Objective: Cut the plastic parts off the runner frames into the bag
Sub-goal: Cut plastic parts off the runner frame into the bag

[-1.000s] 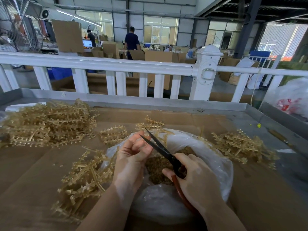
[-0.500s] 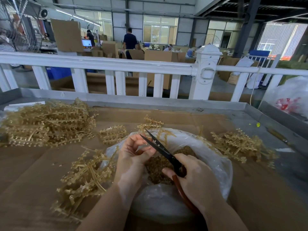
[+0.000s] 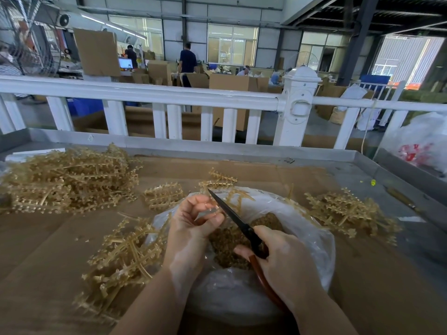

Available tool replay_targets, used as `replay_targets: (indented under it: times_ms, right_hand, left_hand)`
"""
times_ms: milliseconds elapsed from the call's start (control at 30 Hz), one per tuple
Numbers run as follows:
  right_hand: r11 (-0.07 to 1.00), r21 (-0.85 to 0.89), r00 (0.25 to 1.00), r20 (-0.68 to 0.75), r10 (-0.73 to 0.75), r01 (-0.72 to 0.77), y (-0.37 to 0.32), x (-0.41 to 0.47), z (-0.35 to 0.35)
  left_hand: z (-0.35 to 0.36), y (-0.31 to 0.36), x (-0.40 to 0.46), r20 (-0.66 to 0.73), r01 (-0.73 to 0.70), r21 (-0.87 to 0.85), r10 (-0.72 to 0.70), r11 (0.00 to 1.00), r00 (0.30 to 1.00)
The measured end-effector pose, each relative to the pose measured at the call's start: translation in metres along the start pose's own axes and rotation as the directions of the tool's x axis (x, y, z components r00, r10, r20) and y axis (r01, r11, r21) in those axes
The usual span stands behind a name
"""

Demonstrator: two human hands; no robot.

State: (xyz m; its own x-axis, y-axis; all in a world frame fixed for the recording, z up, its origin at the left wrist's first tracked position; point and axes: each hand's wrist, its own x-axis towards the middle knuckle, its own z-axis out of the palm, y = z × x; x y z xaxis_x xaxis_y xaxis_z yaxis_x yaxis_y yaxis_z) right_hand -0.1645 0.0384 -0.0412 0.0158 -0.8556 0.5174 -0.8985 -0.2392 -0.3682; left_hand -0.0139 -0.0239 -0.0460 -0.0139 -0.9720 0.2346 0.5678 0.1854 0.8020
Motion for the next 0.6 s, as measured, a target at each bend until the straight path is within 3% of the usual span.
replay_targets:
  times_ms: [233, 600]
  right_hand:
    - [0.995, 0.04, 0.993, -0.071, 0.09, -0.088, 0.0025, -0.0001, 0.0007]
    - [0.994, 0.031, 0.994, -0.021, 0.109, -0.108, 0.0032, -0.0003, 0.0015]
  left_hand:
    - [-0.0001, 0.0003, 0.0012, -0.008, 0.038, -0.031, -0.038, 0.999, 0.999]
    - [0.0043, 0.0049, -0.0021, -0.108, 0.143, -0.129, -0.157, 0.981, 0.982]
